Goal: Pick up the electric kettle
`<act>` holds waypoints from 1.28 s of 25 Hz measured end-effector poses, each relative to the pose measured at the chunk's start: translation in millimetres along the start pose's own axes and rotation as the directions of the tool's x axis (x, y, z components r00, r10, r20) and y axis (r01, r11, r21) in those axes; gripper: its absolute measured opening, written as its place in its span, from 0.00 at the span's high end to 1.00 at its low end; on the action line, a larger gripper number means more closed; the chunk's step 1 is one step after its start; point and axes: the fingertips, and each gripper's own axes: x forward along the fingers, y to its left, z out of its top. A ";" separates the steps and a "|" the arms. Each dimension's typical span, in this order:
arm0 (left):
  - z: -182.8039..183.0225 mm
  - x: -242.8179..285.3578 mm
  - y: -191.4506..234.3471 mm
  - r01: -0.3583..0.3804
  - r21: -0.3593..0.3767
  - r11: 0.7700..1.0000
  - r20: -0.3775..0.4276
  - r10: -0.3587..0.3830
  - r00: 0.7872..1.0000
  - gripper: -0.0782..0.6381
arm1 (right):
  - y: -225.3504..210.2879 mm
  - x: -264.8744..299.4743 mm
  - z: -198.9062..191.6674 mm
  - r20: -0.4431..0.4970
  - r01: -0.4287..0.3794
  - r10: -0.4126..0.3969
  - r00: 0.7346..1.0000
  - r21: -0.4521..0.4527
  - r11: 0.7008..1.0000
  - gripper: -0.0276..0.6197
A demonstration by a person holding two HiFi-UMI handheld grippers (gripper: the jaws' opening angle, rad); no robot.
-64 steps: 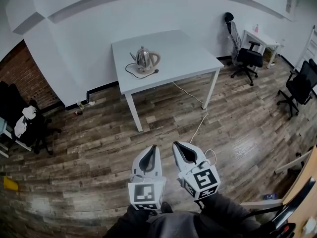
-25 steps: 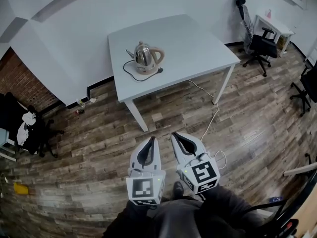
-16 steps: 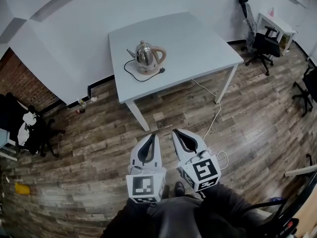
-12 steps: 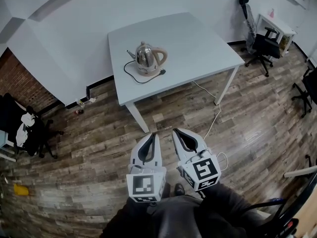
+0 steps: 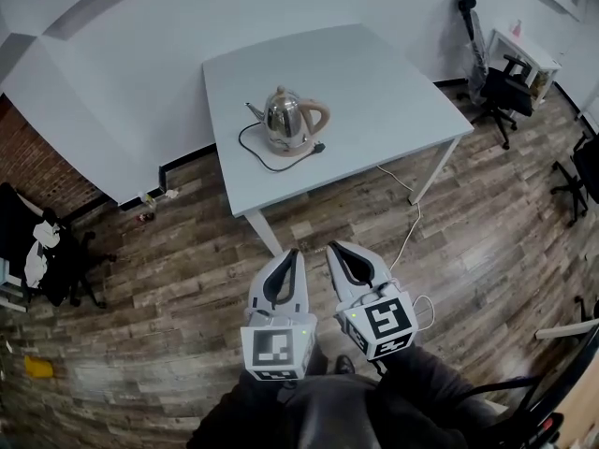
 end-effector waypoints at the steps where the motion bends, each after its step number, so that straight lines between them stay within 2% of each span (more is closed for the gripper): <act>1: -0.5 5.0 6.8 0.002 -0.003 1.000 -0.001 -0.002 1.000 0.89 | -0.7 8.3 0.4 -0.001 0.004 -0.004 1.000 0.000 1.000 0.95; 12: 4.2 56.0 93.9 0.014 -0.010 1.000 -0.019 -0.014 1.000 0.89 | -4.7 97.8 9.8 -0.032 0.051 -0.051 0.998 0.007 0.999 0.95; 15: 20.4 84.9 110.7 0.027 0.033 0.999 -0.003 -0.027 1.000 0.89 | -15.0 125.1 27.2 0.004 0.058 -0.058 0.998 -0.017 0.998 0.95; 17: 21.2 96.9 122.1 0.019 0.037 0.999 0.003 -0.019 1.000 0.89 | -17.1 137.2 33.6 0.026 0.057 -0.056 0.998 -0.037 0.998 0.95; 22: 9.4 118.6 144.2 -0.011 0.016 1.000 -0.002 0.011 1.000 0.89 | -26.3 160.2 21.2 0.010 0.052 -0.052 0.999 -0.028 0.998 0.95; 32: 4.3 189.5 170.7 -0.004 0.009 1.000 -0.032 0.004 0.999 0.89 | -65.6 229.7 26.5 0.001 0.046 -0.046 0.999 -0.025 0.999 0.95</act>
